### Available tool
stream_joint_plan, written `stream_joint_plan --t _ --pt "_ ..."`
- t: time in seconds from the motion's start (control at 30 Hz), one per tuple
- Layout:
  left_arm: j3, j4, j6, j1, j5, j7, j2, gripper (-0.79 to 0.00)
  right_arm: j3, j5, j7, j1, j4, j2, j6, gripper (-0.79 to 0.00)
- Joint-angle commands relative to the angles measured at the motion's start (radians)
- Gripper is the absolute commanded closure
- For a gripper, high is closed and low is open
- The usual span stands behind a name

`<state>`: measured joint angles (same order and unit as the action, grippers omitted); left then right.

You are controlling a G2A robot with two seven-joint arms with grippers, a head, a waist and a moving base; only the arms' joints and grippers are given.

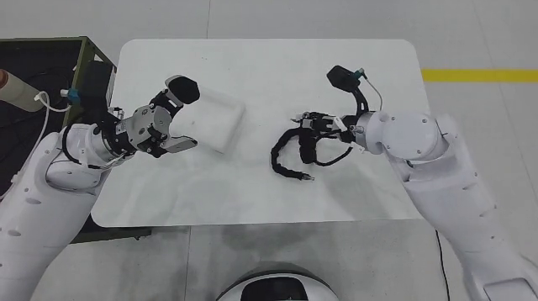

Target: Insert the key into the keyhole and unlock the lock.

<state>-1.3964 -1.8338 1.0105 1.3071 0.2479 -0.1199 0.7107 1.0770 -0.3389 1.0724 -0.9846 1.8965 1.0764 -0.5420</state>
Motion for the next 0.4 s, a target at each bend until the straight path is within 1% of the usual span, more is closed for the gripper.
stream_joint_plan --t 0.0,0.07,0.23,0.33,0.37 --pt "0.0 0.0 0.0 0.0 0.0 0.0 0.0 -0.785 -0.004 -0.041 -0.015 0.0 0.006 0.001 -0.005 -0.785" --pt "0.0 0.0 0.0 0.0 0.0 0.0 0.0 -0.785 0.009 -0.079 -0.041 -0.011 0.041 -0.001 -0.013 -0.785" --pt "0.0 0.0 0.0 0.0 0.0 0.0 0.0 -0.785 0.074 -0.17 -0.131 -0.08 0.175 -0.01 0.03 -0.785" --pt "0.0 0.0 0.0 0.0 0.0 0.0 0.0 -0.785 0.125 -0.188 -0.215 -0.147 0.242 -0.014 0.069 -0.785" --pt "0.0 0.0 0.0 0.0 0.0 0.0 0.0 -0.785 0.136 -0.179 -0.224 -0.163 0.252 -0.014 0.079 -0.785"
